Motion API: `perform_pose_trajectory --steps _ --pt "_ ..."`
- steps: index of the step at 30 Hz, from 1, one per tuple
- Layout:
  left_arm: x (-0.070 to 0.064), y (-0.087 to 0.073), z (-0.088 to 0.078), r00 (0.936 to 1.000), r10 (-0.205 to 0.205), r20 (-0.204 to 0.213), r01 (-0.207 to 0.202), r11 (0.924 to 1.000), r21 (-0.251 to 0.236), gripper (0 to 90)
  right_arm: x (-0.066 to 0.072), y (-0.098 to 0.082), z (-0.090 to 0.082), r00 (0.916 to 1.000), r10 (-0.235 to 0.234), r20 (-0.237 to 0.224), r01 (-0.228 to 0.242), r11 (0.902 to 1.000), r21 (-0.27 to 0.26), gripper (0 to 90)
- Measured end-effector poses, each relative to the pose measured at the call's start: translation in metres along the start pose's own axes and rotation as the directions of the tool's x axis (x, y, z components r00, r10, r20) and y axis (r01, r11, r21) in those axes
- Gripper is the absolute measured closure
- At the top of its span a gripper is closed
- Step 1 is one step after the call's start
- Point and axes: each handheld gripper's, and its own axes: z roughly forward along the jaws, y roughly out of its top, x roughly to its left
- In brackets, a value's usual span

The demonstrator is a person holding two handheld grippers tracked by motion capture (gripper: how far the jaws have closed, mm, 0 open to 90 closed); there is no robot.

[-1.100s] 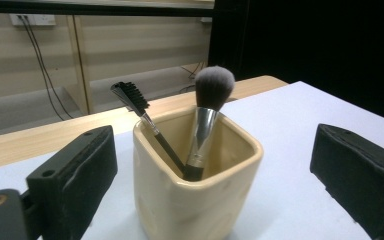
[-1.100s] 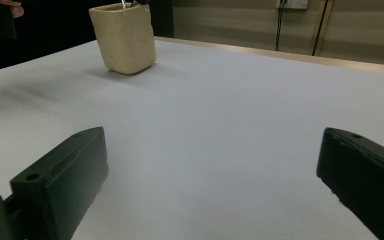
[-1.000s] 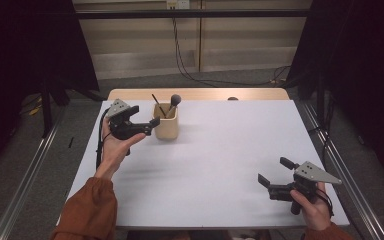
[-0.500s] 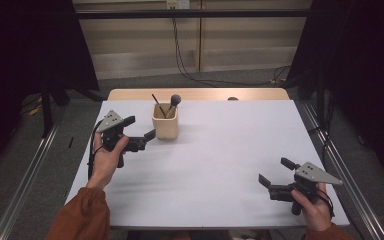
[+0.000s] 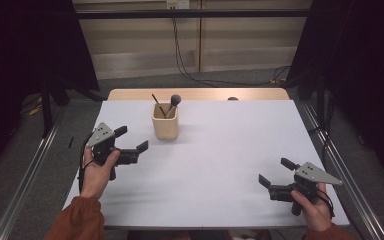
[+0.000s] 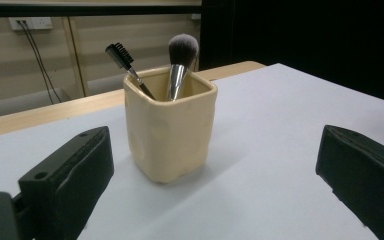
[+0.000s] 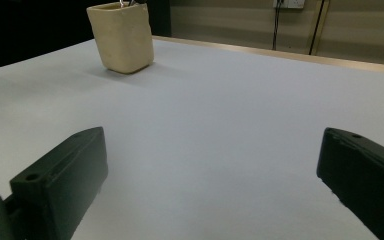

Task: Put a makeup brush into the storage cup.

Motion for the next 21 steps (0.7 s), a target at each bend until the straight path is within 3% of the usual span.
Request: perform_pose_trajectory --steps 4,15,17,21 --pt "-0.004 -0.007 -0.007 0.9998 0.013 -0.015 -0.013 0.9999 0.007 2.2 0.0 0.0 0.0 1.0 0.0 0.001 0.0 1.0 0.0 0.0" --pt "-0.005 -0.02 -0.024 0.9996 -0.016 -0.022 0.016 0.9997 0.016 2.6 0.0 0.0 0.0 1.0 -0.002 -0.001 0.002 1.0 0.001 0.0" --pt "-0.006 -0.023 -0.027 0.9992 -0.002 -0.04 0.003 0.9998 0.02 2.6 0.0 0.0 0.0 1.0 -0.002 -0.001 0.002 1.0 0.001 0.0" --pt "-0.009 -0.028 -0.034 0.9992 0.013 -0.038 -0.013 0.9998 0.014 2.5 0.0 0.0 0.0 1.0 -0.002 -0.001 0.002 1.0 0.001 0.0"
